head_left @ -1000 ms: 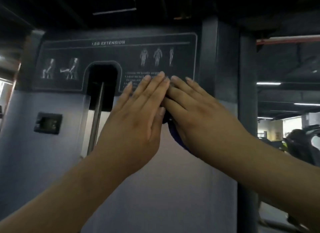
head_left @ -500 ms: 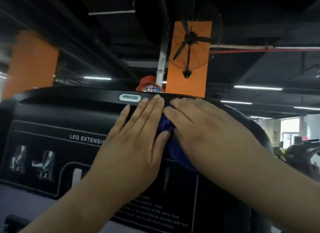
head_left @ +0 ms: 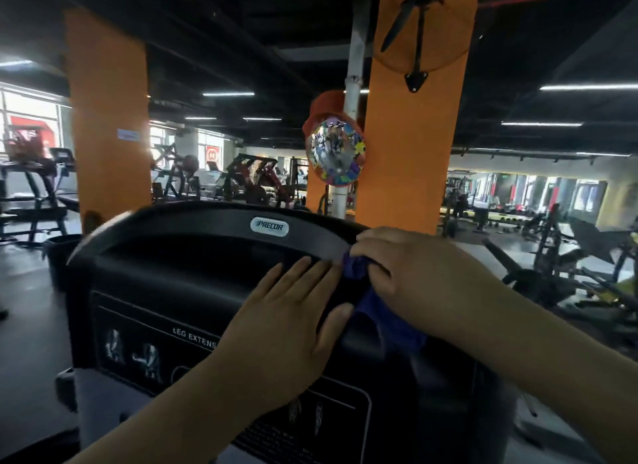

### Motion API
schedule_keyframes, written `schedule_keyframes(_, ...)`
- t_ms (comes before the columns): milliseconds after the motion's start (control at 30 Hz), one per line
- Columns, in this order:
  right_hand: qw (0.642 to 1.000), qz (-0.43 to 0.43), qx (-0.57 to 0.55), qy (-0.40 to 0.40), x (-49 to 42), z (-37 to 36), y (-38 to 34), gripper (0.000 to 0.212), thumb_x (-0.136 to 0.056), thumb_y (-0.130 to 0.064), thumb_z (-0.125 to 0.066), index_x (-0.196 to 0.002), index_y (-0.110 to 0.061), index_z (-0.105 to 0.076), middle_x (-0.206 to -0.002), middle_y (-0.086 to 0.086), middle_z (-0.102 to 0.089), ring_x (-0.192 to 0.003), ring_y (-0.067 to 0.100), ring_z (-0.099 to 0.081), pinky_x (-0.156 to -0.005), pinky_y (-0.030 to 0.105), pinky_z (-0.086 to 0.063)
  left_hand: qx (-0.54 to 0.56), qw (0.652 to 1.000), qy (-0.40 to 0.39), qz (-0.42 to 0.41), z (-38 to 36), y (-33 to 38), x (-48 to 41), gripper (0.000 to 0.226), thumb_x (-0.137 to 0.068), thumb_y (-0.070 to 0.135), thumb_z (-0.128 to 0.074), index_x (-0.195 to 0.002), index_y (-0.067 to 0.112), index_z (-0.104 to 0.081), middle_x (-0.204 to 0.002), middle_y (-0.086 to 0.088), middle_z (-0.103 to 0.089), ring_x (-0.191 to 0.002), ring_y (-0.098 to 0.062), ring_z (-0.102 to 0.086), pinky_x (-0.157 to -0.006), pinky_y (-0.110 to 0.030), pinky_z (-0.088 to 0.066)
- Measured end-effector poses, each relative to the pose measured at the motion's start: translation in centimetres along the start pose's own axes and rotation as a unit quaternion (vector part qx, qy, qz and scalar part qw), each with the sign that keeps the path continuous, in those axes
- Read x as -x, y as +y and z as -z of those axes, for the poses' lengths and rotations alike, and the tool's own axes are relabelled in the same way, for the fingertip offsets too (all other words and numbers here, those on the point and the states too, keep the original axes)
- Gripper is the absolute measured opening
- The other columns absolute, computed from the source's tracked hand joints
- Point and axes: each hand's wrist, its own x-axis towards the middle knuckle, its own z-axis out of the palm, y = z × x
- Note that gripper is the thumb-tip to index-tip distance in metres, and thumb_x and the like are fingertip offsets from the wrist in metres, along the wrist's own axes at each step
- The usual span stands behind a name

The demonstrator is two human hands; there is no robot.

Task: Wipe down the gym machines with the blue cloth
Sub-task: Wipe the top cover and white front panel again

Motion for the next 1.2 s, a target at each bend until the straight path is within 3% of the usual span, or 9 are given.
schedule_keyframes(133,0.994,-0.042,-0.054,-0.087,-1.5,0.8,0.6,0.044,-0.114,-0.024,-0.040,-0.154,-0.034,-0.056,-0.169,-0.017,-0.039,-0.147,0.007,-0.045,-0.113,0.022,-0.034,0.007,1.000,-0.001,0.017,-0.2,0.8,-1.0,0.073,-0.114,0.062,-0.013,-0.165,0.022,-0.046,-0.167,0.004,-0.051,-0.158,-0.018,-0.041,-0.132,-0.047,-0.029)
schedule_keyframes(433,0.989,-0.059,-0.102,-0.093,-1.6,-0.7,0.4,0.048,-0.112,-0.043,-0.039,-0.158,-0.038,-0.052,-0.173,-0.020,-0.031,-0.157,-0.002,-0.024,-0.117,0.011,-0.014,0.012,0.999,0.011,0.031,-0.2,1.8,-0.6,0.066,-0.116,0.055,-0.024,-0.155,0.013,-0.056,-0.159,-0.004,-0.058,-0.154,-0.024,-0.046,-0.128,-0.051,-0.034)
schedule_keyframes(567,0.979,-0.025,-0.129,-0.156,-0.7,0.5,1.2,0.080,-0.097,-0.081,-0.030,-0.167,-0.042,-0.034,-0.175,-0.029,-0.012,-0.161,-0.008,0.000,-0.132,0.026,-0.009,0.024,0.999,0.022,0.014,-0.2,1.5,-0.5,0.066,-0.116,0.053,-0.024,-0.156,0.011,-0.055,-0.161,-0.006,-0.057,-0.154,-0.025,-0.046,-0.128,-0.052,-0.034)
schedule_keyframes(633,0.954,-0.012,-0.167,-0.251,-0.6,1.9,2.2,0.090,-0.095,-0.086,-0.047,-0.170,-0.048,-0.015,-0.171,-0.040,0.009,-0.156,-0.014,0.019,-0.133,0.030,-0.004,0.025,0.999,0.035,0.006,-0.3,1.3,-0.5,0.065,-0.116,0.052,-0.027,-0.155,0.009,-0.057,-0.160,-0.008,-0.058,-0.152,-0.026,-0.049,-0.126,-0.053,-0.036)
schedule_keyframes(733,0.931,0.013,-0.159,-0.328,-0.6,3.5,3.5,0.102,-0.092,-0.068,-0.068,-0.167,-0.054,-0.001,-0.166,-0.046,0.021,-0.153,-0.015,0.027,-0.126,0.024,0.001,0.032,0.998,0.052,-0.007,-0.7,1.1,-0.6,0.065,-0.117,0.053,-0.029,-0.152,0.007,-0.059,-0.158,-0.009,-0.059,-0.150,-0.028,-0.052,-0.124,-0.053,-0.038)
schedule_keyframes(967,0.968,-0.003,-0.115,-0.221,-3.2,0.9,3.2,0.046,-0.106,-0.037,-0.067,-0.145,-0.059,-0.056,-0.157,-0.051,-0.031,-0.150,-0.020,-0.028,-0.128,0.025,-0.031,0.046,0.998,0.045,-0.012,-0.3,-4.0,-0.1,0.073,-0.116,0.065,-0.020,-0.159,0.017,-0.055,-0.163,0.001,-0.056,-0.154,-0.018,-0.048,-0.131,-0.045,-0.033)
schedule_keyframes(1033,0.975,0.032,-0.056,-0.215,-5.3,-1.0,2.5,0.047,-0.108,-0.021,-0.067,-0.150,-0.040,-0.060,-0.166,-0.033,-0.032,-0.157,-0.005,-0.025,-0.132,0.036,-0.027,0.039,0.998,0.047,0.021,-0.2,-7.5,0.0,0.071,-0.115,0.062,-0.020,-0.157,0.020,-0.059,-0.161,0.001,-0.058,-0.152,-0.020,-0.051,-0.131,-0.045,-0.033)
schedule_keyframes(1100,0.965,0.055,0.031,-0.255,-8.5,-3.2,1.1,0.051,-0.109,-0.011,-0.060,-0.159,-0.024,-0.052,-0.175,-0.010,-0.026,-0.165,0.014,-0.014,-0.135,0.033,-0.009,0.020,0.997,0.053,0.046,-0.2,-11.0,-0.2,0.069,-0.114,0.060,-0.022,-0.154,0.021,-0.063,-0.160,0.001,-0.059,-0.151,-0.021,-0.052,-0.131,-0.044,-0.032)
schedule_keyframes(1200,0.968,0.084,0.064,-0.229,-13.2,-6.7,-1.5,0.063,-0.111,-0.008,-0.052,-0.169,-0.022,-0.033,-0.181,0.004,-0.016,-0.168,0.030,-0.008,-0.133,0.036,-0.003,0.012,0.995,0.073,0.063,-0.6,-14.5,-0.5,0.065,-0.114,0.058,-0.027,-0.147,0.022,-0.069,-0.152,0.003,-0.067,-0.146,-0.020,-0.058,-0.127,-0.043,-0.036)
